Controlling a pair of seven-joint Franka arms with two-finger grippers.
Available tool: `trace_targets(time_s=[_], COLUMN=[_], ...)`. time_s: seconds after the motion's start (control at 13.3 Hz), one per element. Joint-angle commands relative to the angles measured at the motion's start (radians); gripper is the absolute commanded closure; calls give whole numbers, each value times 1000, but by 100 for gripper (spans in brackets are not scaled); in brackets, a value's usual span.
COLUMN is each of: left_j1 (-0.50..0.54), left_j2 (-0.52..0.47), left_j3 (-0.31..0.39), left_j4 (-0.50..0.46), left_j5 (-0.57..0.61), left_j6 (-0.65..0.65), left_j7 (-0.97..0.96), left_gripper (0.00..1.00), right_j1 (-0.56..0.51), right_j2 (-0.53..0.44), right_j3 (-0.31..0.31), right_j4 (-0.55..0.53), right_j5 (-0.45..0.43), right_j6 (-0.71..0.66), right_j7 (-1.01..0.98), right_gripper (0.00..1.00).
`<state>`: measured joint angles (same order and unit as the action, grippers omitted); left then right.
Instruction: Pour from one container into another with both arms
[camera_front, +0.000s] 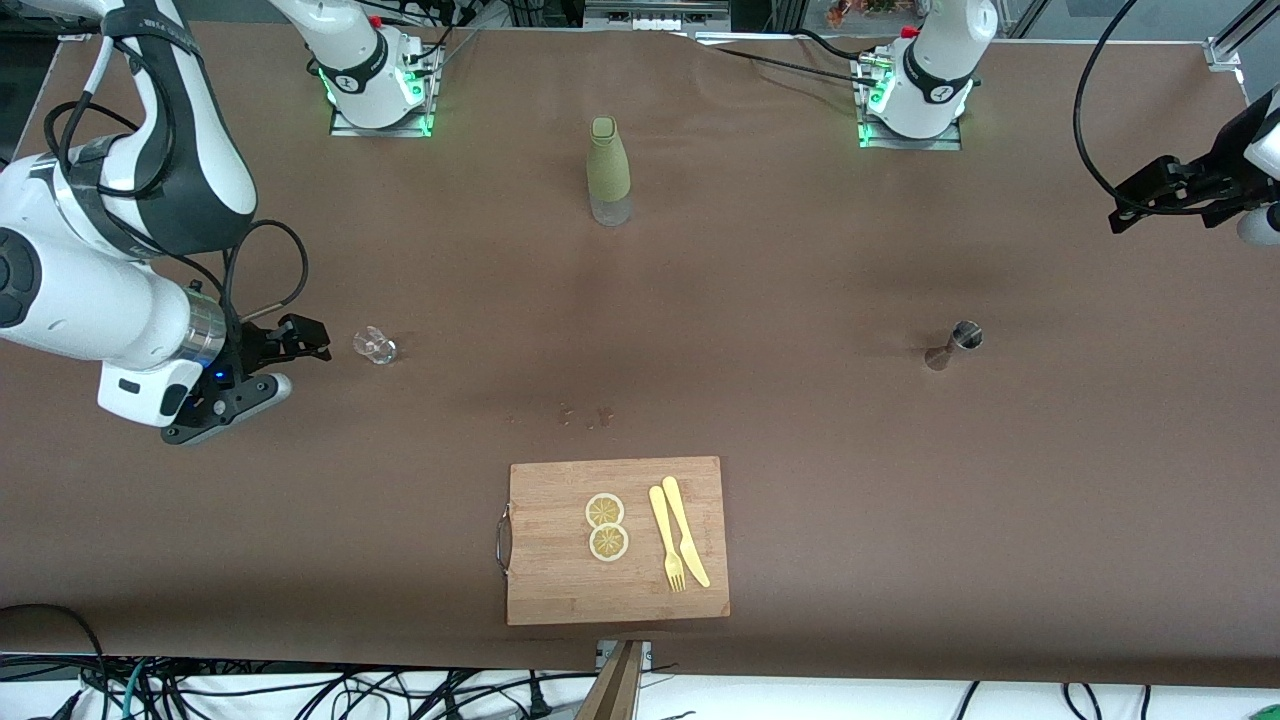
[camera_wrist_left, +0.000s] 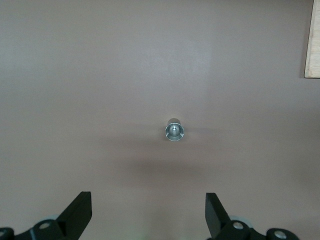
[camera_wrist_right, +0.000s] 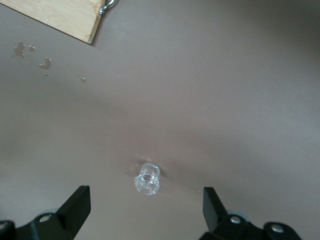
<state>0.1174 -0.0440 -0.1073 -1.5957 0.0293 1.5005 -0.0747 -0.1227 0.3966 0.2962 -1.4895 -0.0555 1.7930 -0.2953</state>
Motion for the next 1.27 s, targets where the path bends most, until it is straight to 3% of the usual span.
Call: trace_targets(time_s=[0.0, 0.3, 0.52, 0.6, 0.9, 1.05, 1.2], left_j1=[-4, -4, -2, -4, -2, -2, -2], left_j2=[-7, -7, -7, -7, -5, -5, -4], left_j3=[-5, -5, -5, -5, -5, -5, -5], left_j4=[5, 5, 5, 6, 7, 7, 7], left_j5=[15, 15, 3, 1, 3, 1, 1], left_j6=[4, 3, 3, 3, 3, 3, 3], left_j7=[-17, -14, -13, -13, -11, -11, -11], left_gripper=[0, 0, 0, 0, 0, 0, 0], right_j1=[-67, -106, -101, -94, -48, -26, -15], right_j2=[-39, -197, -260, -289, -347, -348, -348], right_j3=[-24, -92, -216, -232, -227, -230, -227], right_j4=[-5, -9, -2, -2, 59, 57, 34], right_j5=[-9, -32, 5, 17, -29, -24, 3], right_j6=[17, 2, -165, -196, -380, -397, -393], right_j7=[-8, -4, -5, 2, 103, 224, 225], right_gripper=[0, 0, 0, 0, 0, 0, 0])
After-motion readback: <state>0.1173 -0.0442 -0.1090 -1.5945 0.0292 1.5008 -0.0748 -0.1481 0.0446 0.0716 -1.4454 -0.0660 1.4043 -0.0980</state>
